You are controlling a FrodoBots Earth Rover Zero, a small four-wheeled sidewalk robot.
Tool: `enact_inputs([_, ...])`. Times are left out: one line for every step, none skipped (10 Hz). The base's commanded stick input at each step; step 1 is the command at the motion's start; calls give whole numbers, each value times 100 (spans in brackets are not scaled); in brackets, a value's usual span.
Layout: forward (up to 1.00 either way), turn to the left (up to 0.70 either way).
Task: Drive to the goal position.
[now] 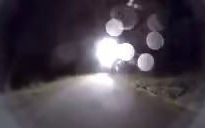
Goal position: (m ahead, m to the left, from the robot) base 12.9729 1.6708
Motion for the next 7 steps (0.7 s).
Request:
enact_inputs([70, 2])
enact_inputs([70, 2])
enact_inputs([70, 2])
enact_inputs([70, 2])
enact_inputs([70, 1])
enact_inputs([70, 0])
enact_inputs([70, 0])
